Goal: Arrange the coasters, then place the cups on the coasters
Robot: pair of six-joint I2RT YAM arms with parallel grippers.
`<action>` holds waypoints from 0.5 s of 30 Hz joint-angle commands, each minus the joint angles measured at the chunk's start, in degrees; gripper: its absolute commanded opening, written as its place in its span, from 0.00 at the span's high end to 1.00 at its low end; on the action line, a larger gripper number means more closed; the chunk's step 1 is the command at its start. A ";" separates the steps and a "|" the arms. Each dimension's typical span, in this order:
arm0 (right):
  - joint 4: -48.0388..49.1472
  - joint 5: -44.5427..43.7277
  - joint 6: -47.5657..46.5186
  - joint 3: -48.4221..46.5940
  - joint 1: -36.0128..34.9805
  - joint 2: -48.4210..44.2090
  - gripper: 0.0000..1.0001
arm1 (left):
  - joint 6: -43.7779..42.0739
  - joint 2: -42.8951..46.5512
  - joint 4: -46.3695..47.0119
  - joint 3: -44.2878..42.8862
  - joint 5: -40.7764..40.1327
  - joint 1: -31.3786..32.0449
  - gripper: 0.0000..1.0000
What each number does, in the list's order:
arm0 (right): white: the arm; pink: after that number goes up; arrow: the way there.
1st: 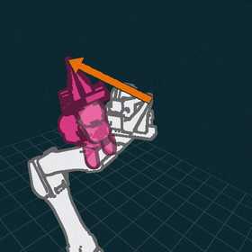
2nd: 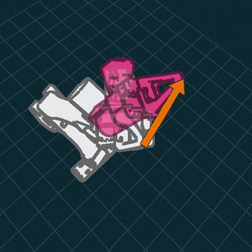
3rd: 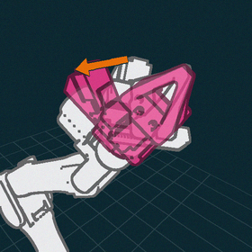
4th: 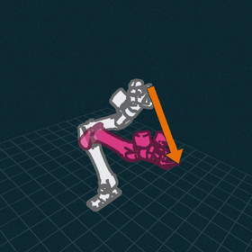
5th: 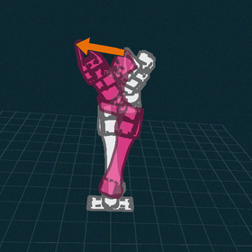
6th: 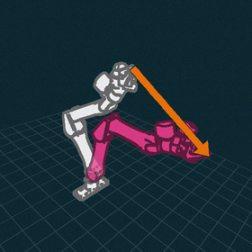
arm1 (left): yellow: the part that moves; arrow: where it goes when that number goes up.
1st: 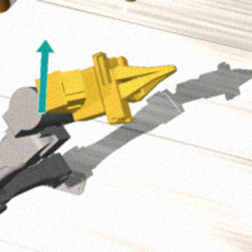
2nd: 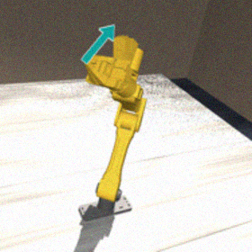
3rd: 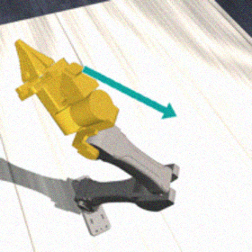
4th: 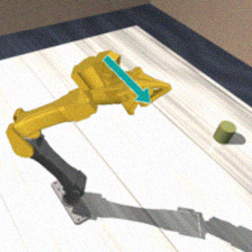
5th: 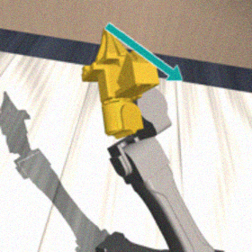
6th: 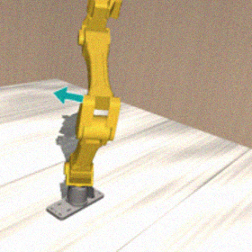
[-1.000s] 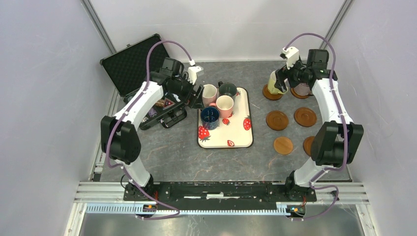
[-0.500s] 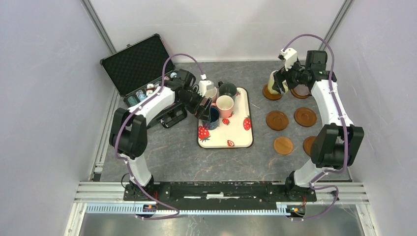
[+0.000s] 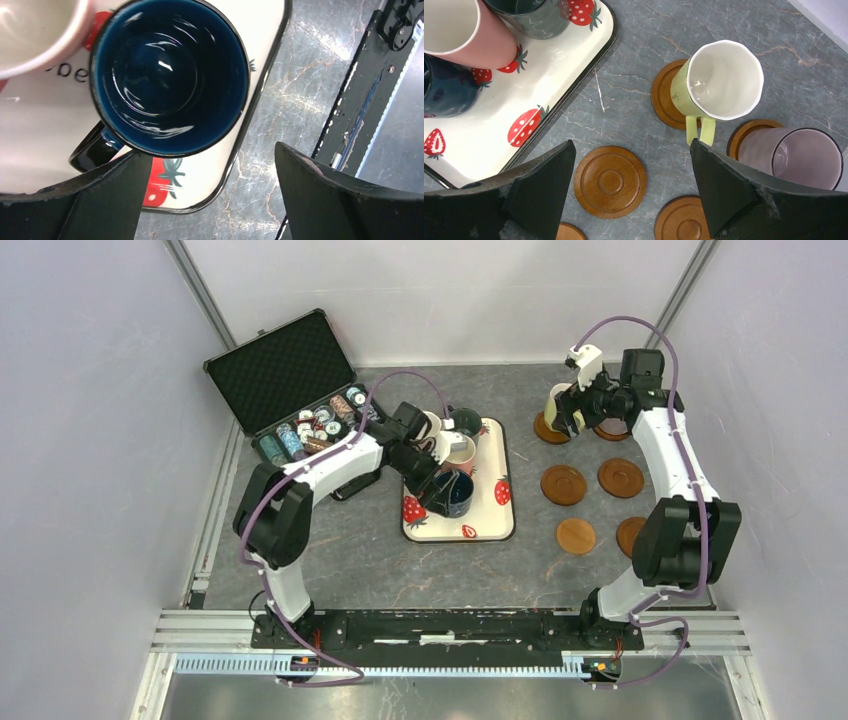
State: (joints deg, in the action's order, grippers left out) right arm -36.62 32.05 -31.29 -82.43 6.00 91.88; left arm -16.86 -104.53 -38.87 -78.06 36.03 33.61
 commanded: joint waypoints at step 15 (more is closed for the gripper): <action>-2.05 6.94 -1.98 5.25 -1.39 -4.37 0.08 | -21.20 3.71 -7.51 -5.71 -5.68 -1.74 0.01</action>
State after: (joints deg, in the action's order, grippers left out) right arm -37.74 35.11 -32.08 -78.94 5.56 89.84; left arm -30.39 -99.74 -45.41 -80.42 33.30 32.93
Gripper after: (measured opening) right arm 0.923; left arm 0.981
